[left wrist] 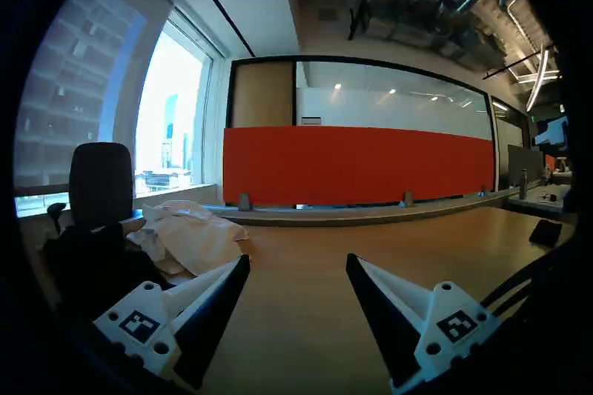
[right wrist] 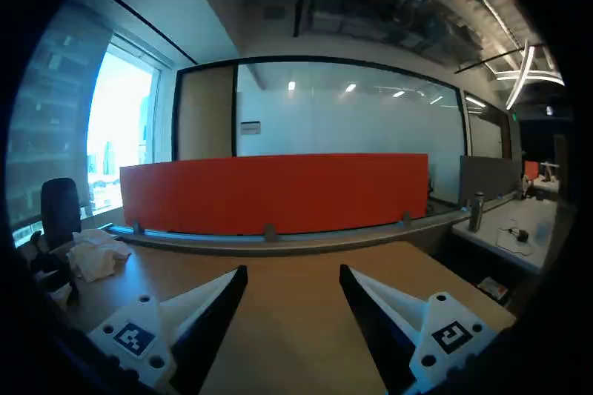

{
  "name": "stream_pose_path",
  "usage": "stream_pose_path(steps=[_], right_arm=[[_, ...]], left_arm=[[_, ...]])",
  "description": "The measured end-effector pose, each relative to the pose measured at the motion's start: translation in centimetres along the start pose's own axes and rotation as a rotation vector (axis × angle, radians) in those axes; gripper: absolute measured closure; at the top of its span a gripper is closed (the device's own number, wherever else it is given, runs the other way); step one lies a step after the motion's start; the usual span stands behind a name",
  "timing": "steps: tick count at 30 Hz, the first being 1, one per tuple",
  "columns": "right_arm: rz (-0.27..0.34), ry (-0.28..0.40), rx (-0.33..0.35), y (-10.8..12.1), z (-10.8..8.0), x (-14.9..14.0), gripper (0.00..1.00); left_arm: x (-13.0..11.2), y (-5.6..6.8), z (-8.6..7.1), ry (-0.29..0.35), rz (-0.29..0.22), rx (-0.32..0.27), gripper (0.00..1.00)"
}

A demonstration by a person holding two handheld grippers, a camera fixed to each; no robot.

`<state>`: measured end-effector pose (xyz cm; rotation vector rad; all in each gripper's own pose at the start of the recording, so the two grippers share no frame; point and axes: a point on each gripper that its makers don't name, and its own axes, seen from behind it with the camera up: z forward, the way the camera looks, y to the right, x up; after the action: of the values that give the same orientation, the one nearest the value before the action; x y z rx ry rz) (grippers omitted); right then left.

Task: Fold towel

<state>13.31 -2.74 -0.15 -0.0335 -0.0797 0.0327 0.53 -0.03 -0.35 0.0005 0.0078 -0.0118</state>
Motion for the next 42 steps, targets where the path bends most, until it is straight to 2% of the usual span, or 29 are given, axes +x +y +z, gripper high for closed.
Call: stream_pose_path(steps=[24, 33, 42], right_arm=[[0.005, 0.028, 0.011, -0.2, -0.4, 0.8, 0.04], [-0.012, 0.072, 0.016, 0.1, 0.2, 1.0, 0.04], [-0.022, 0.093, 0.052, 0.0, 0.2, -0.8, 0.04]], left_arm=[[-0.5, -0.1, 0.3, -0.008, 0.011, 0.0, 0.03], [-0.6, -0.1, 0.3, -0.008, 0.012, 0.0, 0.03], [-0.6, -0.1, 0.3, -0.008, 0.012, 0.0, 0.03]])
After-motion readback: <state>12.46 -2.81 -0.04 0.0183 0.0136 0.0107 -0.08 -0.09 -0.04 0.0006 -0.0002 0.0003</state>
